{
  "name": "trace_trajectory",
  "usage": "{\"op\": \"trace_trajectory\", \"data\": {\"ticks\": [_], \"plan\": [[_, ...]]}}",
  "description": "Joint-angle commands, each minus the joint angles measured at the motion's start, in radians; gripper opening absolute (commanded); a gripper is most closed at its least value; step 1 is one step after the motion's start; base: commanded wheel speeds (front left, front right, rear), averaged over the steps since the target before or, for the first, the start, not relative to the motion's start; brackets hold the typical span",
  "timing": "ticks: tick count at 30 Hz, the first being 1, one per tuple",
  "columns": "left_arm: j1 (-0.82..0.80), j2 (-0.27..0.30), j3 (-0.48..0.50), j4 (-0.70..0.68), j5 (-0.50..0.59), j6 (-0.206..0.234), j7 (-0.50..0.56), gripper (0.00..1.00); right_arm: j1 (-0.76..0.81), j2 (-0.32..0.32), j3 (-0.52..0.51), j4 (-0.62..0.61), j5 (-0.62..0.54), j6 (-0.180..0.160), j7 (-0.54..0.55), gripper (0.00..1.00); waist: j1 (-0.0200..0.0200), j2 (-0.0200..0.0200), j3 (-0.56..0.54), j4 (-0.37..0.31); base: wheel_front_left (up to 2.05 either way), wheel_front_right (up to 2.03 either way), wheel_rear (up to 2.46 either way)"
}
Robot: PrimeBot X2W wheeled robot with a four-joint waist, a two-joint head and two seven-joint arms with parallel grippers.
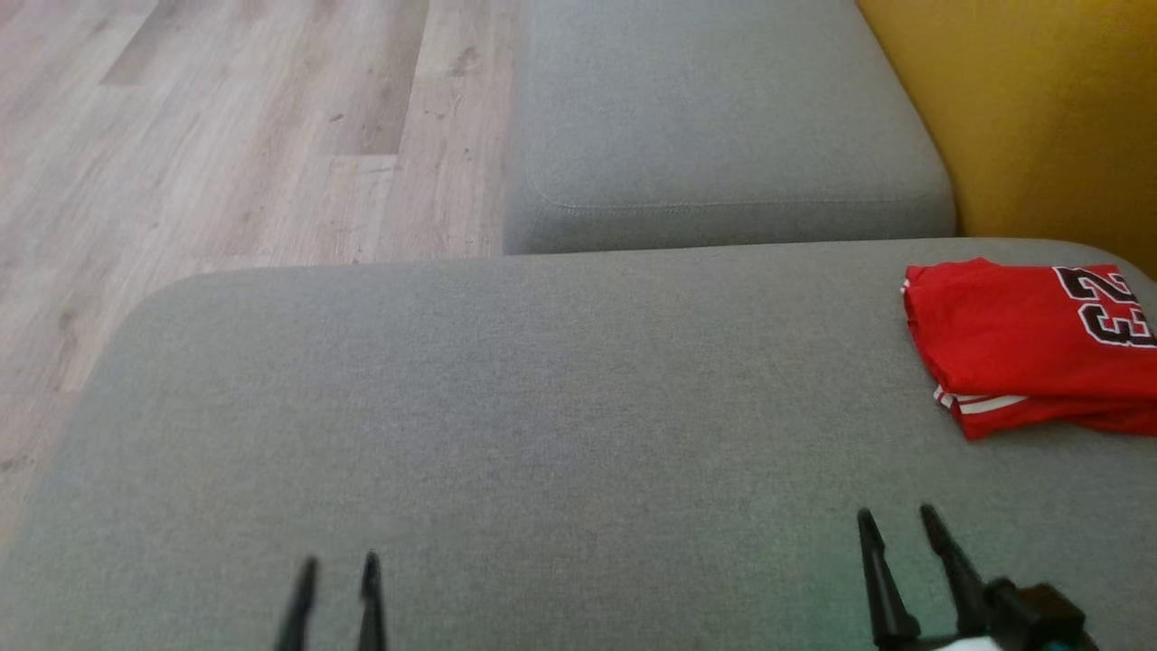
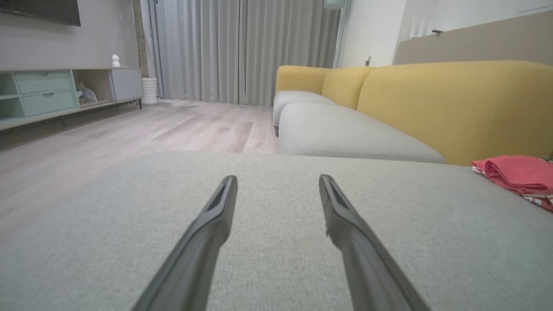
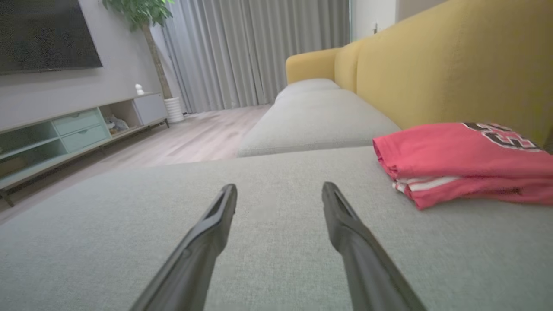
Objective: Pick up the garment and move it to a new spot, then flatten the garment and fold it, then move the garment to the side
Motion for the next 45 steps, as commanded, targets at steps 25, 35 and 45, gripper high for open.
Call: {"op": "trace_trajectory", "data": {"ticks": [25,35,45], "plan": [[-0.058,-0.002,0.042,0.053,-0.255,-0.029,0.065,0.00,-0.045,-0.007,-0.023,0.036,0.261,0.000,0.059,0.00,0.0000,0.0000,0.029,-0.009,0.00,0.00,0.00],[-0.088,-0.002,0.064,0.057,-0.370,-0.043,0.095,0.00,-0.071,-0.009,-0.036,0.034,0.379,0.000,0.086,0.00,0.0000,0.0000,0.043,-0.013,0.00,0.00,0.00],[-0.114,-0.002,0.083,0.060,-0.473,-0.055,0.121,0.00,-0.094,-0.010,-0.048,0.032,0.485,0.000,0.111,0.00,0.0000,0.0000,0.056,-0.016,0.00,0.00,0.00]]}}
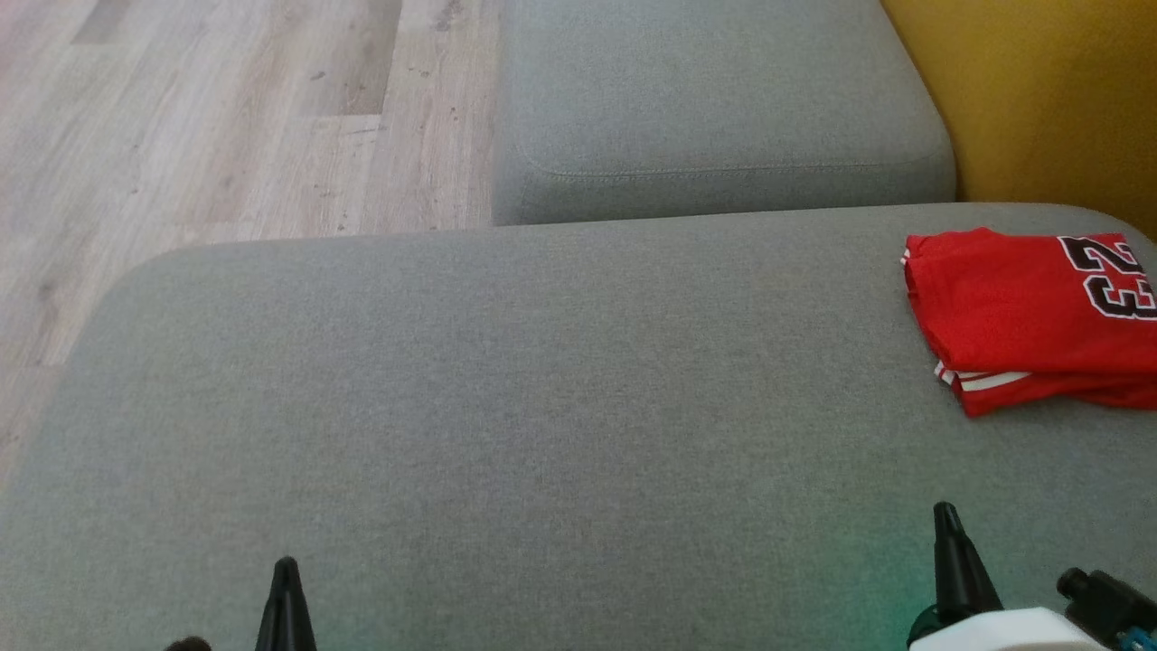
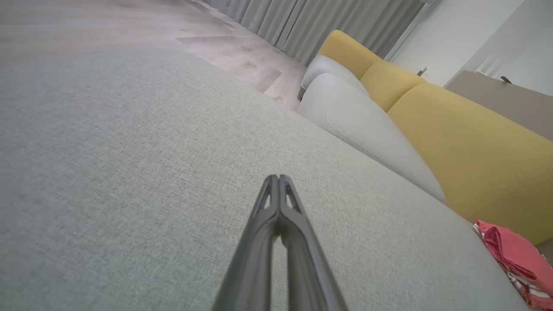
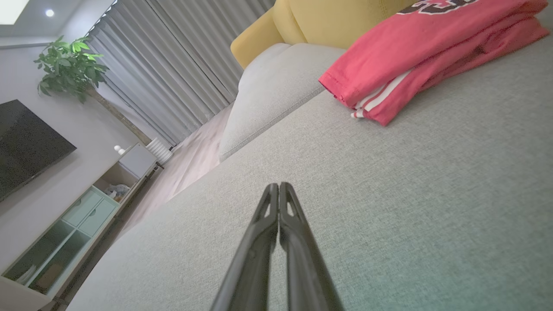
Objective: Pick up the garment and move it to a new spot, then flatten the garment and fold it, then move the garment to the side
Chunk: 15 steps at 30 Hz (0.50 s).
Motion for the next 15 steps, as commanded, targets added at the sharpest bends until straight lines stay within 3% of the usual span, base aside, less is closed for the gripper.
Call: {"op": "trace_trajectory", "data": {"ticks": [1,15], "plan": [[-0.057,-0.001,0.025,-0.028,-0.020,-0.010,0.003,0.00,-0.054,-0.010,0.000,-0.036,0.023,0.000,0.005,0.00,-0.0001,0.0000,0.001,0.000,0.00,0.00,0.00],[-0.102,-0.001,0.057,-0.022,-0.193,-0.030,0.047,0.00,-0.093,-0.012,-0.021,-0.039,0.198,0.000,0.047,0.00,-0.0001,0.0000,0.022,-0.006,0.00,0.00,0.00]]}}
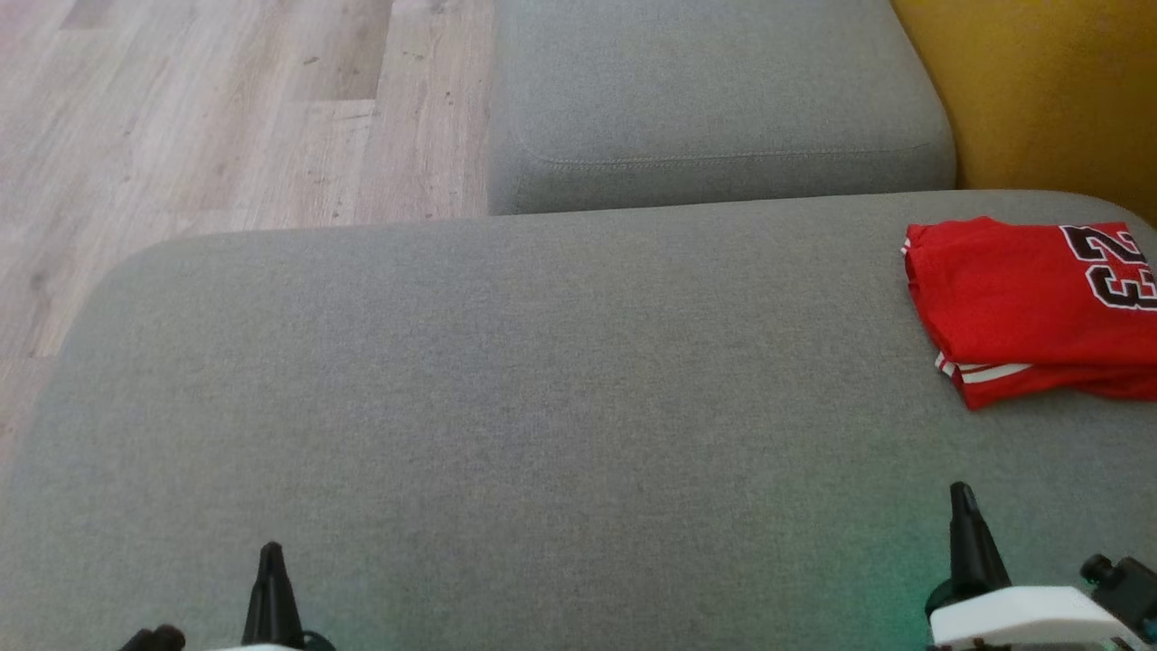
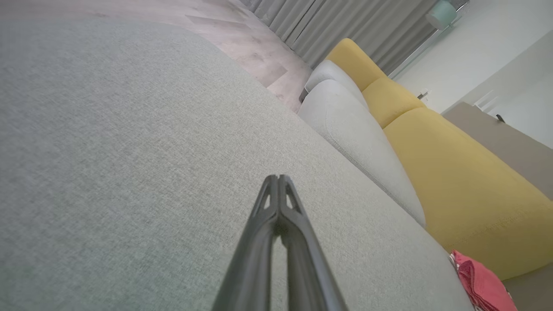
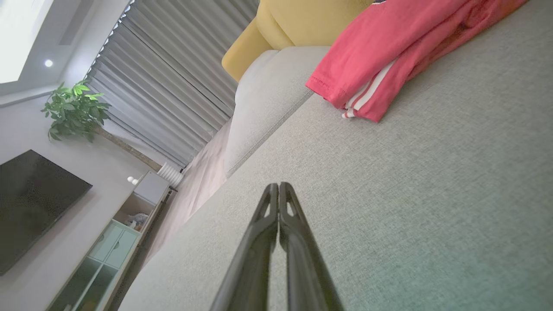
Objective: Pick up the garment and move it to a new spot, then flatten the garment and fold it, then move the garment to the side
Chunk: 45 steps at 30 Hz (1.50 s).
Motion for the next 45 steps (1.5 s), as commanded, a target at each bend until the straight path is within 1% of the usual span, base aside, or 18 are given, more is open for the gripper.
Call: {"op": "trace_trajectory", "data": {"ticks": [1,45], "plan": [[-0.064,0.000,0.029,-0.028,-0.031,-0.007,0.007,0.00,-0.060,-0.012,0.002,-0.036,0.035,0.000,0.011,0.00,-0.0001,0.0000,0.002,-0.001,0.00,0.00,0.00],[-0.191,-0.001,0.122,-0.010,-0.527,-0.064,0.134,0.00,-0.171,-0.014,-0.062,-0.044,0.533,-0.001,0.136,0.00,-0.0001,0.0000,0.062,-0.016,0.00,0.00,0.00]]}}
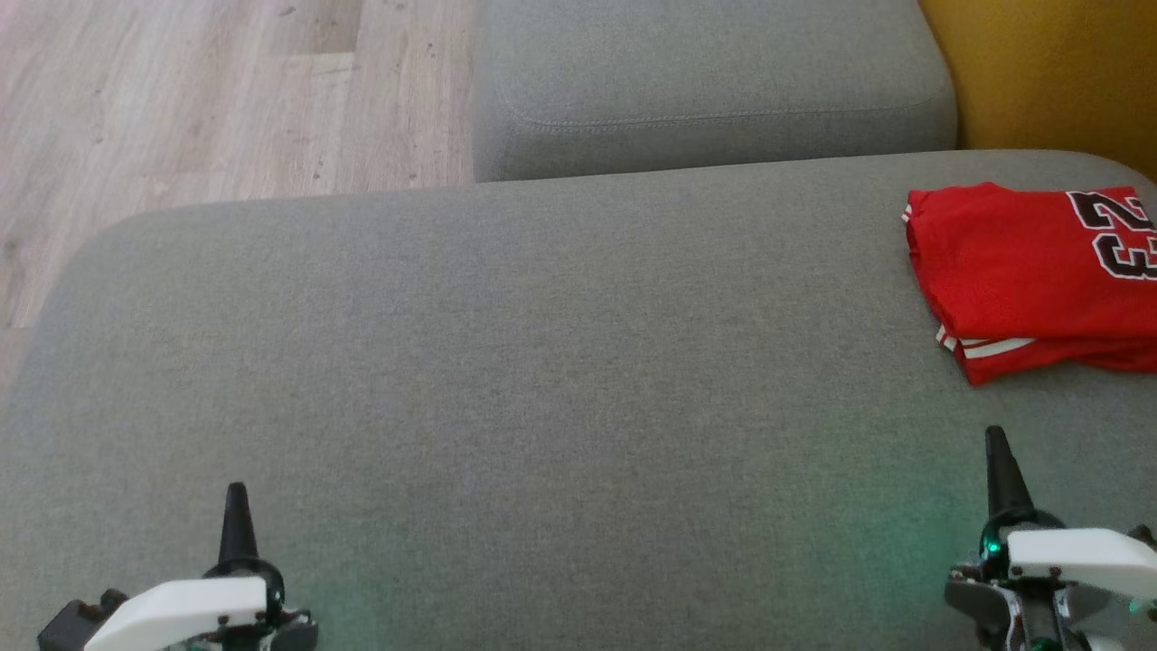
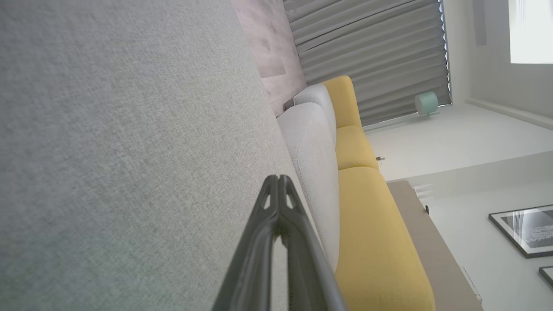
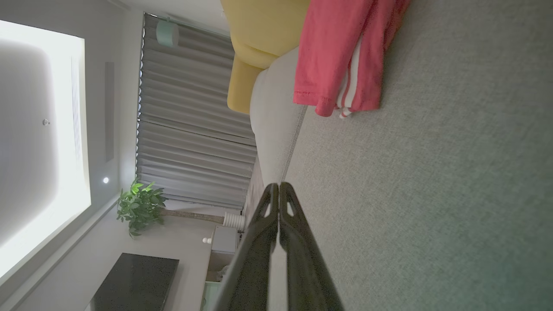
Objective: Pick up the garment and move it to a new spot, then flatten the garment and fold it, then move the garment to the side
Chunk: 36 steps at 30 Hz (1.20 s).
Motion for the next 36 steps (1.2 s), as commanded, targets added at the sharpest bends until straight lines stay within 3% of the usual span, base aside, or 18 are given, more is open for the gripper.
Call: {"op": "trace_trajectory", "data": {"ticks": [1,24,36], "plan": [[-0.065,0.001,0.036,-0.027,-0.035,-0.011,0.009,0.00,-0.071,-0.014,0.010,-0.039,0.038,-0.001,0.011,0.00,0.0000,0.0000,0.003,-0.001,0.00,0.00,0.00],[-0.133,0.000,0.086,-0.018,-0.300,-0.041,0.077,0.00,-0.130,-0.014,-0.026,-0.043,0.304,-0.001,0.079,0.00,0.0000,0.0000,0.034,-0.009,0.00,0.00,0.00],[-0.133,0.000,0.086,-0.018,-0.302,-0.041,0.078,0.00,-0.131,-0.013,-0.028,-0.043,0.304,-0.001,0.080,0.00,0.0000,0.0000,0.034,-0.009,0.00,0.00,0.00]]}}
